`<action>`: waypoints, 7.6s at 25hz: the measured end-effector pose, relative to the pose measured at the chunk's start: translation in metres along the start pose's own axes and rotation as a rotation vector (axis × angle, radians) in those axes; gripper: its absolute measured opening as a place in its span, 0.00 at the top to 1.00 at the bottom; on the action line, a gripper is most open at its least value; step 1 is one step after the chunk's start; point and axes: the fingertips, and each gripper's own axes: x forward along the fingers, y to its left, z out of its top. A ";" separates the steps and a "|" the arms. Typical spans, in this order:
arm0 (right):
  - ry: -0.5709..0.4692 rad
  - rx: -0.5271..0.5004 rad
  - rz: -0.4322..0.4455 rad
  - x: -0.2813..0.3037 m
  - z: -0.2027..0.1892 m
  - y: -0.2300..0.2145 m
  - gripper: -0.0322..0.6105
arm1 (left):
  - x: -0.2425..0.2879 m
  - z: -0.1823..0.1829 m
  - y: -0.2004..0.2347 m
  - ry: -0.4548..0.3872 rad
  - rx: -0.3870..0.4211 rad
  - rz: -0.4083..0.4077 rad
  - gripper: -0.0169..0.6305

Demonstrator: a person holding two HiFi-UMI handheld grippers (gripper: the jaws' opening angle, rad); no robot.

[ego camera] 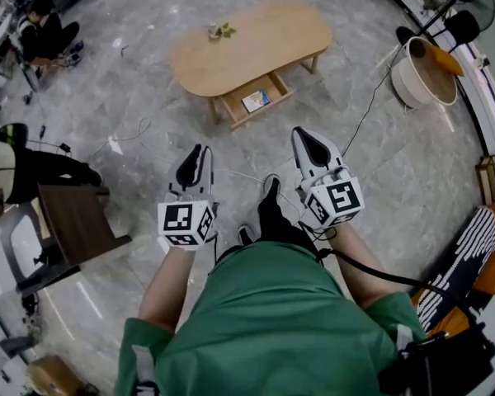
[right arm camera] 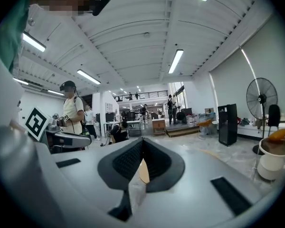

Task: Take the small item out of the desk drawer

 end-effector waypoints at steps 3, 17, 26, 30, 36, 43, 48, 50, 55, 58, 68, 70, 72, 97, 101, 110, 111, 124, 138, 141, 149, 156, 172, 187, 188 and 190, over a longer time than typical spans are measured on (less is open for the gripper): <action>-0.002 0.026 0.028 0.033 0.000 -0.027 0.92 | 0.033 0.006 0.010 0.018 0.014 0.030 0.86; 0.025 0.085 0.128 0.149 0.005 -0.126 0.92 | 0.152 0.045 0.028 0.032 0.032 0.123 0.86; 0.106 0.111 0.107 0.200 -0.023 -0.167 0.92 | 0.203 0.038 0.052 0.081 0.028 0.113 0.86; 0.154 0.113 0.067 0.222 -0.042 -0.187 0.92 | 0.239 0.026 0.066 0.103 0.006 0.068 0.86; 0.233 0.128 -0.018 0.260 -0.065 -0.214 0.91 | 0.286 0.019 0.094 0.143 0.012 -0.033 0.86; 0.340 0.133 -0.114 0.304 -0.100 -0.230 0.91 | 0.328 0.005 0.135 0.204 0.000 -0.140 0.86; 0.394 0.115 -0.136 0.329 -0.122 -0.236 0.91 | 0.347 -0.008 0.152 0.247 -0.013 -0.194 0.86; 0.423 0.111 -0.132 0.336 -0.135 -0.237 0.91 | 0.352 -0.012 0.156 0.267 -0.007 -0.209 0.86; 0.497 0.071 -0.081 0.357 -0.178 -0.242 0.91 | 0.369 -0.018 0.170 0.289 0.000 -0.200 0.86; 0.562 0.055 -0.007 0.371 -0.227 -0.249 0.91 | 0.386 -0.032 0.166 0.312 -0.004 -0.167 0.86; 0.814 0.044 0.188 0.374 -0.384 -0.280 0.84 | 0.421 -0.134 0.126 0.430 -0.045 -0.117 0.86; 0.849 0.039 0.226 0.379 -0.408 -0.277 0.83 | 0.426 -0.160 0.125 0.462 -0.065 -0.102 0.86; 0.878 0.042 0.257 0.382 -0.429 -0.275 0.81 | 0.430 -0.181 0.122 0.492 -0.089 -0.101 0.86; 1.320 -0.060 0.471 0.403 -0.635 -0.289 0.72 | 0.426 -0.302 0.141 0.565 -0.308 0.005 0.86; 1.353 -0.087 0.471 0.408 -0.651 -0.290 0.72 | 0.425 -0.307 0.155 0.558 -0.338 0.031 0.86; 1.462 -0.069 0.507 0.409 -0.676 -0.284 0.76 | 0.417 -0.320 0.172 0.562 -0.381 0.071 0.86; 1.460 -0.059 0.515 0.409 -0.676 -0.283 0.77 | 0.417 -0.321 0.173 0.563 -0.381 0.074 0.86; 1.349 -0.043 0.514 0.414 -0.635 -0.269 0.90 | 0.428 -0.303 0.173 0.552 -0.366 0.067 0.86; 1.187 0.164 0.419 0.407 -0.527 -0.299 0.90 | 0.434 -0.236 0.154 0.491 -0.297 0.023 0.86; 1.126 0.247 0.357 0.418 -0.500 -0.314 0.90 | 0.434 -0.219 0.148 0.480 -0.280 0.019 0.86; 0.960 0.542 0.134 0.459 -0.471 -0.367 0.90 | 0.433 -0.199 0.134 0.469 -0.243 0.013 0.86; 0.832 0.794 -0.022 0.476 -0.467 -0.402 0.90 | 0.423 -0.200 0.124 0.483 -0.248 0.026 0.86; 0.588 1.243 -0.407 0.522 -0.499 -0.497 0.90 | 0.420 -0.212 0.109 0.502 -0.255 0.092 0.86; 0.549 1.205 -0.485 0.575 -0.517 -0.499 0.67 | 0.405 -0.227 0.151 0.485 -0.308 0.187 0.86; 0.563 1.164 -0.480 0.573 -0.514 -0.498 0.63 | 0.406 -0.225 0.153 0.478 -0.308 0.186 0.86; 0.601 1.044 -0.440 0.567 -0.500 -0.493 0.61 | 0.407 -0.219 0.155 0.471 -0.297 0.173 0.86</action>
